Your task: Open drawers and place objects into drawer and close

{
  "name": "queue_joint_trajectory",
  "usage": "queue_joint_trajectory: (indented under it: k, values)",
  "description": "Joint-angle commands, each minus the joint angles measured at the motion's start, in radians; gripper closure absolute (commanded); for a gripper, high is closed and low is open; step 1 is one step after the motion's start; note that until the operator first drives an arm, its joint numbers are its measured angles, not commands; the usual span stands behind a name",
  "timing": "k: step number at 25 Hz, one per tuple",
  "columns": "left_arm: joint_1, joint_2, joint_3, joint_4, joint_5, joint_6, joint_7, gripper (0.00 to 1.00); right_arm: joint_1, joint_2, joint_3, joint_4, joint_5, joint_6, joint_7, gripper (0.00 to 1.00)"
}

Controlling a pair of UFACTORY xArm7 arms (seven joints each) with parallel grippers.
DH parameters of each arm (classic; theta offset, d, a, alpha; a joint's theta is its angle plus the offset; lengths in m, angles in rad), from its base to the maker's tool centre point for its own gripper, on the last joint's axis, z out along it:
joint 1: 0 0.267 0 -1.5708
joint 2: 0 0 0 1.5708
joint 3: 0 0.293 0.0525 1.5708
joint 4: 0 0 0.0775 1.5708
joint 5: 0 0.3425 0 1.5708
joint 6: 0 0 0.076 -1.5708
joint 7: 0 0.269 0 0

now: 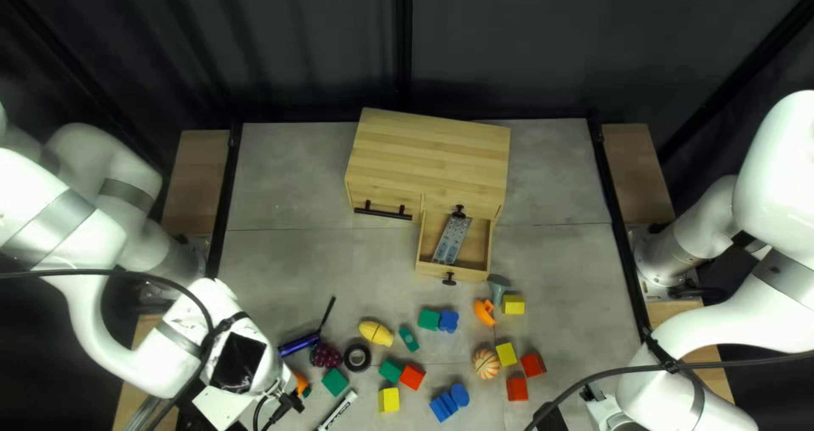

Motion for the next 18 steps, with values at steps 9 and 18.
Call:
queue_joint_trajectory:
  k: [9, 18]
  values:
    - [0.030, 0.018, 0.008, -0.062, 0.113, -0.047, -0.015, 0.00, 0.000, 0.000, 0.000, 0.000, 0.000, 0.000, 0.000, 0.00]
    - [0.045, 0.050, 0.015, -0.079, 0.172, -0.081, 0.002, 0.00, 0.000, 0.000, 0.000, 0.000, 0.000, 0.000, 0.000, 0.00]
